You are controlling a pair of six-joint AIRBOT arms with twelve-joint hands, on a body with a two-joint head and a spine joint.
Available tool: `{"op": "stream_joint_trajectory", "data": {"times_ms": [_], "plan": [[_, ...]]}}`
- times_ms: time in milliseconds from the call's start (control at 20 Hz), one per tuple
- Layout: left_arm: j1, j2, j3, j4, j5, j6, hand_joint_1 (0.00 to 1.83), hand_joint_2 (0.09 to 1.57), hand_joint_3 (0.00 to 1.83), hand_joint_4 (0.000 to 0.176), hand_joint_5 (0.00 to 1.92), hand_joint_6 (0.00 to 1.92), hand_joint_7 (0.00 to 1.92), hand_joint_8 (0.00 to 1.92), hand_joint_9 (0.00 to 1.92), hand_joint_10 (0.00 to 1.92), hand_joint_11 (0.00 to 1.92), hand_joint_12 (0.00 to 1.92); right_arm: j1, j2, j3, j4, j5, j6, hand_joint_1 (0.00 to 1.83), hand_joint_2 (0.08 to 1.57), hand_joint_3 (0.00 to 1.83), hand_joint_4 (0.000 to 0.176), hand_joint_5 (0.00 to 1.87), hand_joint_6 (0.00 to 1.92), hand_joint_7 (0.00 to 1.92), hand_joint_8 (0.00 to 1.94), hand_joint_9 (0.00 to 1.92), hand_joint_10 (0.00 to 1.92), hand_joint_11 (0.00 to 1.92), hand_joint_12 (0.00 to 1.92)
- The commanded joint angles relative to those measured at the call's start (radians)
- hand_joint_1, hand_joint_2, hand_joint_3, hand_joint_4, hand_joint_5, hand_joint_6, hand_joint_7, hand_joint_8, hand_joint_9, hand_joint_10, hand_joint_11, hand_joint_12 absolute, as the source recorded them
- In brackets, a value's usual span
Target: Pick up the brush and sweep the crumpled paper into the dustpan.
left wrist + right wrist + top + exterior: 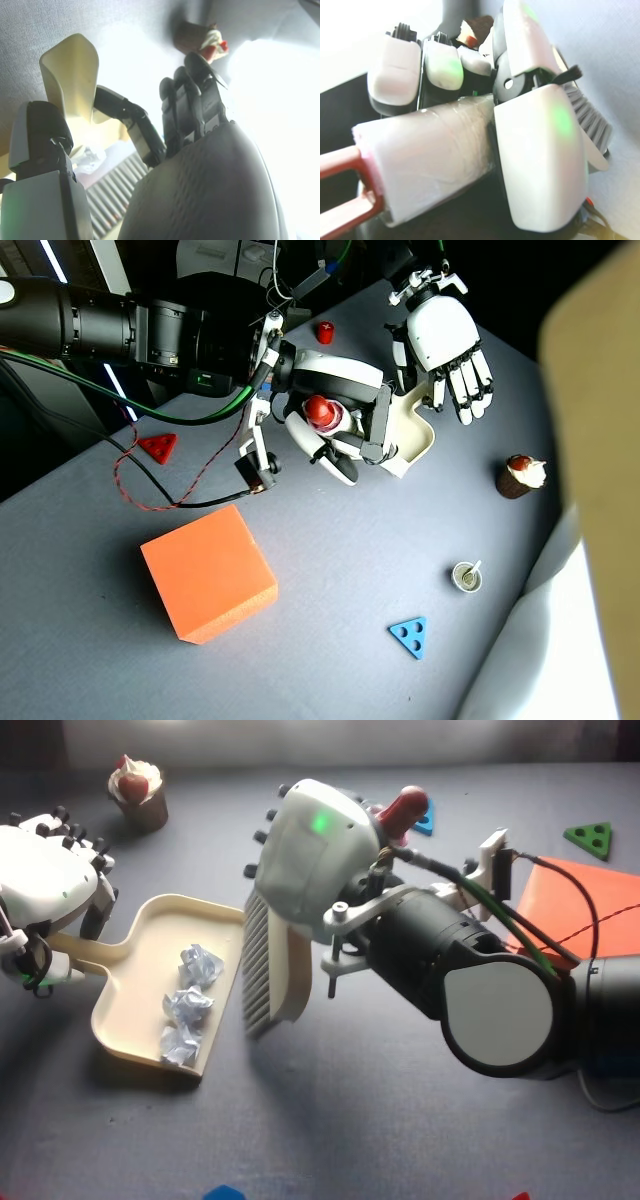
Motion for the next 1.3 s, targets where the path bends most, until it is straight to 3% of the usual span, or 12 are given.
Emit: {"op": "stream_joint_trajectory", "data": {"times_ms": [0, 150, 200, 250, 300, 550, 700, 750, 950, 1100, 1150, 1250], "plan": [[-0.017, 0.001, 0.005, 0.023, -0.096, 0.011, 1.05, 1.12, 0.0, 0.076, 0.97, 0.99, 0.35, 0.0, 0.25, 0.01, 0.0, 0.64, 0.018, 0.001, 0.001, -0.075, -0.049, -0.016, 1.32, 1.14, 0.0, 0.0, 0.99, 1.92, 1.05, 1.94, 1.31, 1.92, 1.49, 1.92], [-0.017, 0.001, 0.005, 0.023, -0.097, 0.011, 1.06, 1.13, 0.0, 0.028, 0.95, 1.03, 0.34, 0.0, 0.2, 0.01, 0.0, 0.43, 0.02, -0.026, 0.017, -0.051, -0.045, -0.015, 1.29, 1.15, 0.0, 0.0, 0.98, 1.92, 1.06, 1.94, 1.31, 1.92, 1.48, 1.92], [-0.017, 0.001, 0.005, 0.023, -0.098, 0.011, 1.06, 1.13, 0.0, 0.044, 0.95, 1.03, 0.35, 0.0, 0.2, 0.0, 0.0, 0.43, 0.021, -0.035, 0.023, -0.047, -0.045, -0.015, 1.29, 1.15, 0.0, 0.0, 0.99, 1.92, 1.06, 1.94, 1.31, 1.92, 1.48, 1.92], [-0.018, 0.0, 0.005, 0.023, -0.097, 0.012, 1.06, 1.13, 0.0, 0.031, 0.95, 1.02, 0.33, 0.01, 0.19, 0.0, 0.0, 0.37, 0.022, -0.042, 0.028, -0.047, -0.045, -0.015, 1.29, 1.15, 0.0, 0.0, 0.99, 1.92, 1.07, 1.94, 1.31, 1.92, 1.47, 1.92], [-0.018, 0.0, 0.004, 0.023, -0.097, 0.012, 1.05, 1.13, 0.0, 0.061, 0.95, 1.02, 0.34, 0.01, 0.21, 0.01, 0.0, 0.39, 0.023, -0.05, 0.034, -0.047, -0.045, -0.013, 1.29, 1.15, 0.0, 0.0, 0.98, 1.92, 1.08, 1.94, 1.32, 1.92, 1.47, 1.92], [-0.024, -0.002, 0.006, 0.023, -0.093, 0.021, 1.05, 1.13, 0.0, 0.046, 0.95, 1.03, 0.35, 0.0, 0.22, 0.0, 0.0, 0.43, 0.022, -0.089, 0.069, -0.052, -0.055, 0.085, 1.3, 1.14, 0.0, 0.0, 0.97, 1.92, 1.05, 1.94, 1.31, 1.92, 1.47, 1.92], [-0.028, -0.004, 0.008, 0.023, -0.092, 0.023, 1.05, 1.13, 0.0, 0.069, 0.96, 1.02, 0.35, 0.01, 0.2, 0.01, 0.0, 0.42, 0.018, -0.111, 0.085, -0.091, -0.083, 0.153, 1.29, 1.15, 0.0, 0.0, 1.0, 1.92, 1.05, 1.94, 1.3, 1.92, 1.47, 1.92], [-0.029, -0.004, 0.008, 0.023, -0.092, 0.024, 1.06, 1.13, 0.0, 0.034, 0.95, 1.02, 0.35, 0.0, 0.2, 0.01, 0.0, 0.38, 0.016, -0.114, 0.087, -0.1, -0.087, 0.167, 1.28, 1.15, 0.0, 0.0, 0.97, 1.92, 1.05, 1.94, 1.3, 1.92, 1.46, 1.92], [-0.032, -0.006, 0.008, 0.023, -0.092, 0.027, 1.04, 1.14, 0.0, 0.076, 0.94, 1.04, 0.32, 0.0, 0.2, 0.0, 0.0, 0.45, -0.016, -0.123, 0.094, -0.196, -0.133, 0.273, 1.29, 1.15, 0.0, 0.0, 0.95, 1.88, 1.03, 1.94, 1.3, 1.92, 1.48, 1.92], [-0.034, -0.006, 0.008, 0.023, -0.093, 0.027, 1.05, 1.13, 0.0, 0.052, 0.95, 1.03, 0.3, 0.0, 0.18, 0.0, 0.0, 0.39, -0.041, -0.124, 0.085, -0.2, -0.153, 0.274, 1.3, 1.15, 0.0, 0.0, 0.97, 1.92, 1.05, 1.94, 1.3, 1.92, 1.46, 1.92], [-0.035, -0.006, 0.008, 0.023, -0.094, 0.027, 1.06, 1.13, 0.0, 0.028, 0.95, 1.03, 0.32, 0.0, 0.18, 0.0, 0.0, 0.37, -0.045, -0.118, 0.078, -0.2, -0.17, 0.274, 1.31, 1.14, 0.0, 0.0, 0.98, 1.92, 1.04, 1.94, 1.28, 1.92, 1.46, 1.92], [-0.035, -0.006, 0.008, 0.023, -0.095, 0.027, 1.06, 1.13, 0.0, 0.035, 0.96, 1.0, 0.32, 0.0, 0.16, 0.0, 0.0, 0.36, -0.054, -0.101, 0.06, -0.205, -0.216, 0.274, 1.3, 1.15, 0.0, 0.0, 0.97, 1.92, 1.05, 1.94, 1.29, 1.92, 1.47, 1.92]]}}
